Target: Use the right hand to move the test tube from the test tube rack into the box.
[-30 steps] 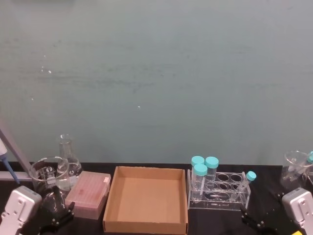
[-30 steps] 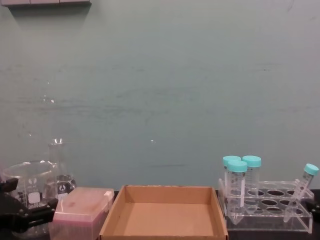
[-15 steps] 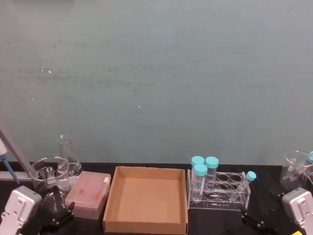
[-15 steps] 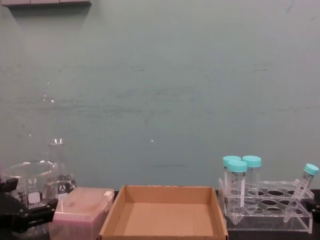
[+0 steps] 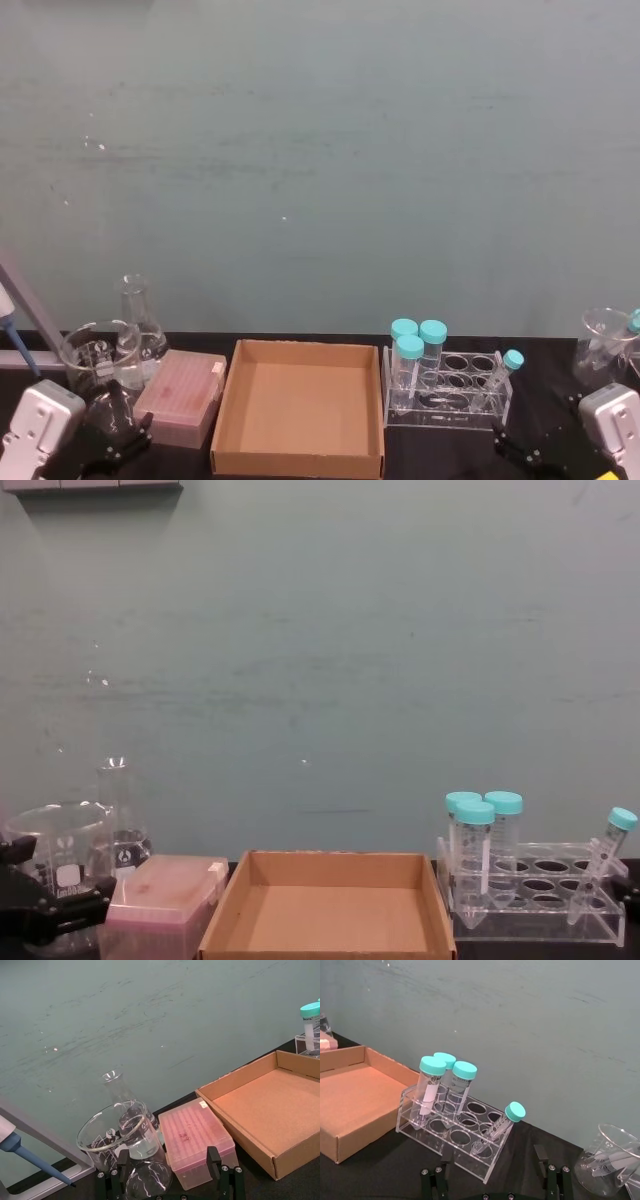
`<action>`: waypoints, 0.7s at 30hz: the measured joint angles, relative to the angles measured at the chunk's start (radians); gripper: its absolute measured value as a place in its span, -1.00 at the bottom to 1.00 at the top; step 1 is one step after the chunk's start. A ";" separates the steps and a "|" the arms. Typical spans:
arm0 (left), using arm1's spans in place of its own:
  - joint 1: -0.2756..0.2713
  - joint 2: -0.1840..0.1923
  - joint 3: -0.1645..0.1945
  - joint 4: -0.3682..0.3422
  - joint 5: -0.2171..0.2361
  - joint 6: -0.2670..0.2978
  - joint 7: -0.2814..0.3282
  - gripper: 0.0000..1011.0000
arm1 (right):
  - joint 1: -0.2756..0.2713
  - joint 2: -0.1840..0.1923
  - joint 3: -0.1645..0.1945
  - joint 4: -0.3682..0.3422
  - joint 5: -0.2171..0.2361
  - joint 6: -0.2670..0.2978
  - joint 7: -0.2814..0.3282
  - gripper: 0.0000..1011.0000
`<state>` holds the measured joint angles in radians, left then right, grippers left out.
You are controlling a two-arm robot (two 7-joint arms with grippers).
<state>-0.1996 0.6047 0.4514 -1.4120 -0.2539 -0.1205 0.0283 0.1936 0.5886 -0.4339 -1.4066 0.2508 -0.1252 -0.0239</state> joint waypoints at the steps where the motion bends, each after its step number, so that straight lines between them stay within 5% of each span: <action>1: 0.000 0.000 0.000 0.000 0.000 0.000 0.000 0.98 | 0.000 -0.003 0.003 0.002 0.000 -0.002 0.001 0.98; 11: 0.000 0.000 0.000 0.000 0.000 0.000 0.000 0.98 | 0.016 -0.047 0.053 0.036 0.043 -0.033 0.037 0.98; 21: 0.000 0.000 0.000 0.000 0.000 0.000 0.000 0.98 | 0.097 -0.136 0.100 0.165 0.129 -0.030 0.107 0.98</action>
<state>-0.1996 0.6047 0.4514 -1.4120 -0.2539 -0.1205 0.0283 0.2904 0.4527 -0.3343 -1.2412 0.3801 -0.1549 0.0830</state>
